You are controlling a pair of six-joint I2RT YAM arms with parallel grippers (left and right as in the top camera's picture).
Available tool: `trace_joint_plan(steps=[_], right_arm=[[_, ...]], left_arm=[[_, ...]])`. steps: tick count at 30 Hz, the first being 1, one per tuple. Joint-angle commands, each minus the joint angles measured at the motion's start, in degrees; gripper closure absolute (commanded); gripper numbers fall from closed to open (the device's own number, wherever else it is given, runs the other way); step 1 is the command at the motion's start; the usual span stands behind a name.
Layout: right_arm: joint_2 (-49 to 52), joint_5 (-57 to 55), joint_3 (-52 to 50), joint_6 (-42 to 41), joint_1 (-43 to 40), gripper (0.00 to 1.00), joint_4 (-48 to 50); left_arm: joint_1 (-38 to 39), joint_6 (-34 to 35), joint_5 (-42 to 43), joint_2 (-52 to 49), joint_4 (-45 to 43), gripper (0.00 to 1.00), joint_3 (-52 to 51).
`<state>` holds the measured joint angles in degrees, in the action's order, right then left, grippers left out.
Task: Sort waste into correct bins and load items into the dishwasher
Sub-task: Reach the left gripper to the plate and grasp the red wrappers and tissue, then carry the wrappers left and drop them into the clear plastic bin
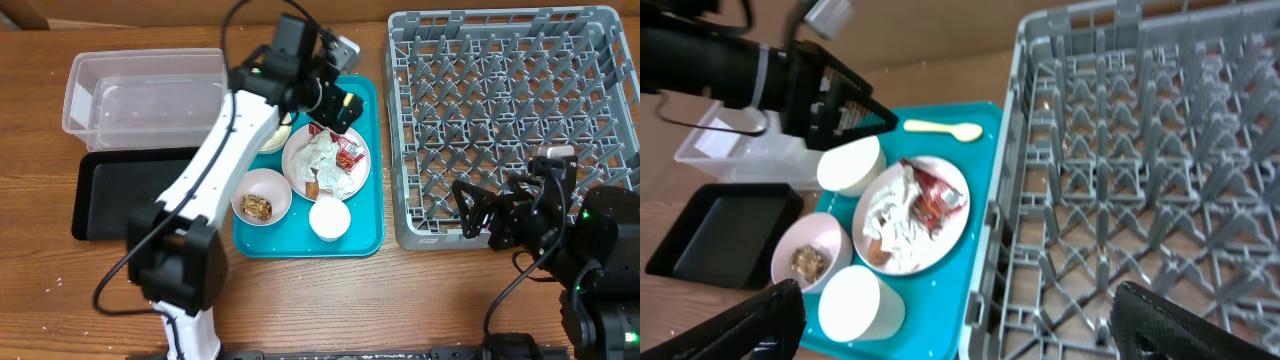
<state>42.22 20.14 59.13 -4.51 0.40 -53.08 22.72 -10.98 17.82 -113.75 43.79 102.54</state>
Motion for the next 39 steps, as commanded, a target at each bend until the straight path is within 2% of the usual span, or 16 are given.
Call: trace_joint_plan(steps=[1,3,6,9,15,21,28,35,39], right_arm=[[-0.42,-1.22,1.14,-0.09,-0.11,0.00,-0.44],[-0.39,-1.22,1.05,-0.11,-0.11,0.00,-1.03],[-0.39,-1.22,1.03,-0.11,-0.11,0.00,-1.99],[-0.35,-1.22,1.03,-0.11,-0.11,0.00,-2.38],[-0.17,-1.22,0.98,-0.11,-0.11,0.00,-2.38],[0.72,-1.20,0.98,-0.11,-0.11,0.00,-2.40],[2.78,-1.20,0.98,-0.11,-0.11,0.00,-2.38],[4.81,-1.18,0.98,-0.13,-0.11,0.00,-2.40],[5.46,-1.18,0.98,-0.13,-0.11,0.00,-2.40]], left_arm=[[1.29,-2.12,-3.96,-3.67,0.24,0.00,1.66],[1.53,-1.55,-5.92,-5.86,0.70,0.00,1.66],[1.60,3.41,-9.62,-8.85,2.47,0.00,1.66],[1.60,6.38,-10.99,-11.19,4.48,0.04,1.66],[1.79,6.51,-11.43,-15.23,6.56,0.14,1.66],[1.81,6.51,-11.41,-18.29,7.26,0.37,1.64],[1.79,6.51,-11.41,-19.30,6.80,0.95,1.70],[1.77,6.86,-11.39,-19.30,7.98,0.96,4.74],[1.60,7.41,-10.67,-19.30,12.28,0.96,11.15]])
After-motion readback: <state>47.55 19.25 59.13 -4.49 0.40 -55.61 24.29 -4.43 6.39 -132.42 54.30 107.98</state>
